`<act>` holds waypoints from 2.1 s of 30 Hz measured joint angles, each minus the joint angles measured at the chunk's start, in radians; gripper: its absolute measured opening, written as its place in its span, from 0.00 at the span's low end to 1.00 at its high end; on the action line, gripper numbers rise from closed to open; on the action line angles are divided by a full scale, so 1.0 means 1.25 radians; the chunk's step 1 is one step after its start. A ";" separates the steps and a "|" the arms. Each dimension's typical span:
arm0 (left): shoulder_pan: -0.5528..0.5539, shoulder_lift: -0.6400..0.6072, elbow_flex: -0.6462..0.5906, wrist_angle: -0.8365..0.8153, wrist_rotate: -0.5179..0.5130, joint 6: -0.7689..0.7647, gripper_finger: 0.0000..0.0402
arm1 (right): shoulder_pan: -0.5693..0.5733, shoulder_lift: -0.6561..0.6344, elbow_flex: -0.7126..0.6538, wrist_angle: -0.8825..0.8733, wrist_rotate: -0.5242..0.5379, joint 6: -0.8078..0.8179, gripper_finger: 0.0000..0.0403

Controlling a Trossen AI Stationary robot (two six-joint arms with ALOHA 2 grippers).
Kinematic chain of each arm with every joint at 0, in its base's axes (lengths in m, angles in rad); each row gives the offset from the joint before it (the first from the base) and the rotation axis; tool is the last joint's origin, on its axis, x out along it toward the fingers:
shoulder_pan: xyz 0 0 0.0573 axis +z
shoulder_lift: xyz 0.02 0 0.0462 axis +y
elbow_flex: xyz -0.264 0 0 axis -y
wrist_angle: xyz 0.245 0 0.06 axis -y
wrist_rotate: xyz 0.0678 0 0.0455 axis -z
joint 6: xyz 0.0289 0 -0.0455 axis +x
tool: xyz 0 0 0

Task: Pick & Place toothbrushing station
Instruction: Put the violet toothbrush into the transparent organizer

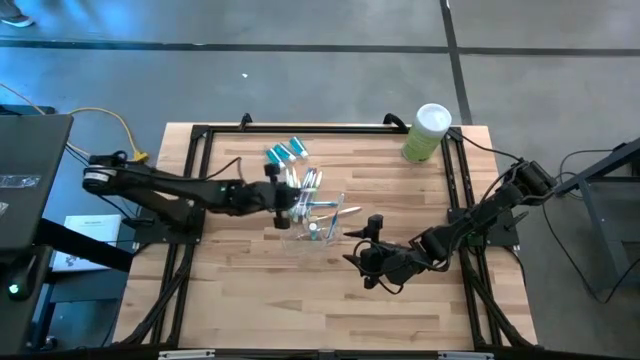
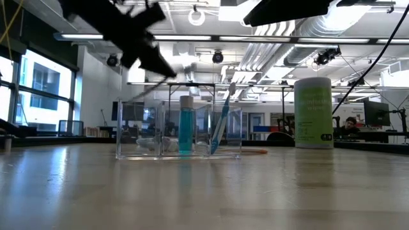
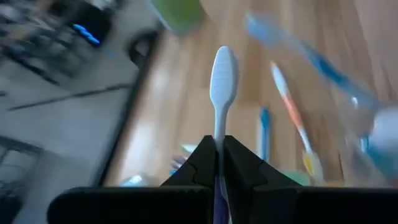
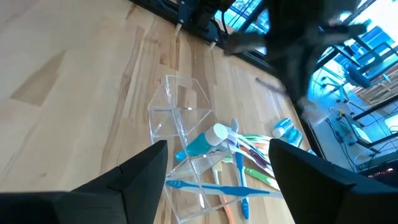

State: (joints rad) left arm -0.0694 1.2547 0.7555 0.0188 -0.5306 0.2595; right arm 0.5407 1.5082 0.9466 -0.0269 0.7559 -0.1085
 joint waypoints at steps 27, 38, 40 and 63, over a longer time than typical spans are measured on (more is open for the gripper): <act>-0.416 -0.097 0.000 0.244 -0.330 -0.023 0.01 | 0.044 0.000 0.000 -0.023 -0.006 0.114 0.68; -0.673 -0.099 0.000 0.310 -0.658 0.031 0.01 | 0.049 0.000 0.000 -0.023 -0.006 0.113 0.68; -0.705 -0.099 0.000 0.323 -0.686 0.031 0.01 | 0.049 0.000 0.000 -0.024 -0.006 0.112 0.68; -0.550 0.175 0.000 0.572 -0.527 0.009 0.01 | 0.047 0.003 0.000 -0.072 -0.067 0.148 0.68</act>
State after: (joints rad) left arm -0.7569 1.4740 0.7555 0.7338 -1.1894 0.2704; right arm 0.5995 1.5124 0.9466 -0.1173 0.6720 0.0760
